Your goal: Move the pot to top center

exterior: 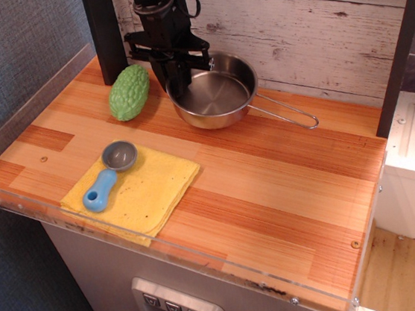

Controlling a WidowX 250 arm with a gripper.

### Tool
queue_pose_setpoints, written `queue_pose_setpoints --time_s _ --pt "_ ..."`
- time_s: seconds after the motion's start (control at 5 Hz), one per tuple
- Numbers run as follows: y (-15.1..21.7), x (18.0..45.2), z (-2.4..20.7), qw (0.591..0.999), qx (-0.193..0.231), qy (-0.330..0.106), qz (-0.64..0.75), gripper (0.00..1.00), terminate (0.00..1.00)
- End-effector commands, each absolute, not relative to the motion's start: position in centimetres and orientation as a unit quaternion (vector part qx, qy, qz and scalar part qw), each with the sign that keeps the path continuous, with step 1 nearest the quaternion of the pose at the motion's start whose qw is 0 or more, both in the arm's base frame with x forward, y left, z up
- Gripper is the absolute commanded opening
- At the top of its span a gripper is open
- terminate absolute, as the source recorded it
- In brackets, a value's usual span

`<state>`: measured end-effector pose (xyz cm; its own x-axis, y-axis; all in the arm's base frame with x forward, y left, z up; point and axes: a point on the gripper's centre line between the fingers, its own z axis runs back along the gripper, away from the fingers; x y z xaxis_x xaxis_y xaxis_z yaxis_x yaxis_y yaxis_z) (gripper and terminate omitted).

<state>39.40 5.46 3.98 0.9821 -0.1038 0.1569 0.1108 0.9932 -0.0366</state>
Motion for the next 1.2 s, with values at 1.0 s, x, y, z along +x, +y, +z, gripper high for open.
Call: queue_pose_setpoints --time_s 1.0 --pt "7.3 36.3 11.0 0.994 -0.004 -0.081 -0.08 1.0 0.0"
